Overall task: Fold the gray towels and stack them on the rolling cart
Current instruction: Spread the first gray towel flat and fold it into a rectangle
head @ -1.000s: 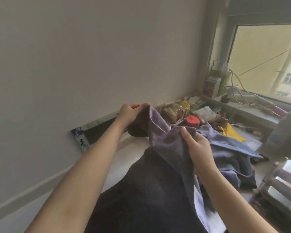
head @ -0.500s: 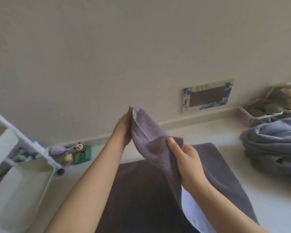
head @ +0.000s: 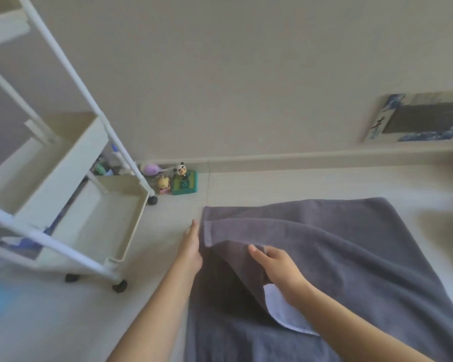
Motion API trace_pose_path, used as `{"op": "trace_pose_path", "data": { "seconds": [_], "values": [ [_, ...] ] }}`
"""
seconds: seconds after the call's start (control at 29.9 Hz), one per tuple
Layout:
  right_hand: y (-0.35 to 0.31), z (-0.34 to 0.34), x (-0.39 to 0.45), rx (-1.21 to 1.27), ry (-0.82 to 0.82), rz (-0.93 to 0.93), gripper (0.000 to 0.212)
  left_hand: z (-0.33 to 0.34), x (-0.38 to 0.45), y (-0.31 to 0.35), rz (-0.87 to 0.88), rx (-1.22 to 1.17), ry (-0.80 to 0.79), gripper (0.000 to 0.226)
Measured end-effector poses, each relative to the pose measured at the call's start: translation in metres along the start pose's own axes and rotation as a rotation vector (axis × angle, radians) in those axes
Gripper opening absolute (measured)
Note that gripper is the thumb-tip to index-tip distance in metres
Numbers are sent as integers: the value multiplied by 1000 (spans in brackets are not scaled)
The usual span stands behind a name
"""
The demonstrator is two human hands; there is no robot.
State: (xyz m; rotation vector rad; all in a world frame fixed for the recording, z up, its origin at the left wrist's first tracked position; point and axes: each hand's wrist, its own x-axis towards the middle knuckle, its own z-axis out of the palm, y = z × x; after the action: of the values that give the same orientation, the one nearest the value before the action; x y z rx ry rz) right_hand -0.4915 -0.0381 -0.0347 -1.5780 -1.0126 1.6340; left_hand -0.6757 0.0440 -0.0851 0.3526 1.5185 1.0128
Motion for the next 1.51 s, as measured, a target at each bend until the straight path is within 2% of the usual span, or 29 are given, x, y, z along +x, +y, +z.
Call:
{"op": "trace_pose_path", "data": {
  "seconds": [0.1, 0.2, 0.3, 0.37, 0.54, 0.64, 0.77, 0.8, 0.94, 0.97, 1.1, 1.2, 1.34, 1.4, 1.51],
  "values": [
    [6, 20, -1, -219, -223, 12, 45, -29, -22, -31, -111, 16, 25, 35],
    [13, 30, -1, -359, -456, 62, 43, -48, -41, -51, -186, 80, -28, 43],
    [28, 28, 9, -429, -328, 1, 39, -60, -49, -71, -186, 163, -70, 47],
    [45, 23, 16, -633, -205, -90, 33, -71, -53, -85, -188, 314, -89, 55],
    [93, -13, 13, -1116, -48, -239, 35, -81, -64, -107, 72, 725, 11, 33],
    [110, -39, 2, -1314, -74, -291, 73, -78, -62, -108, 83, 713, 42, 31],
    [121, -65, 4, -1465, -82, -321, 67, -58, -56, -101, 130, 671, 47, 33],
    [115, -66, 8, -1451, -121, -263, 70, -53, -53, -97, 138, 678, 57, 32],
    [110, -77, 21, -1432, -108, -337, 93, -28, -46, -84, 151, 660, 59, 25],
    [106, -76, 20, -1432, -89, -345, 90, -26, -43, -82, 142, 623, 62, 24],
    [121, -79, 4, -1310, 95, -541, 35, -27, -38, -83, 144, 500, 83, 23],
    [131, -74, -3, -1180, 174, -537, 36, -25, -42, -87, 152, 459, 109, 21],
    [128, -75, 6, -1053, 223, -436, 13, -22, -49, -85, 161, 421, 131, 30],
    [121, -79, 9, -1028, 232, -410, 7, -19, -53, -79, 187, 430, 102, 27],
    [104, -82, 2, -942, 327, -562, 13, -19, -61, -64, 235, 336, 90, 26]
  ]
}}
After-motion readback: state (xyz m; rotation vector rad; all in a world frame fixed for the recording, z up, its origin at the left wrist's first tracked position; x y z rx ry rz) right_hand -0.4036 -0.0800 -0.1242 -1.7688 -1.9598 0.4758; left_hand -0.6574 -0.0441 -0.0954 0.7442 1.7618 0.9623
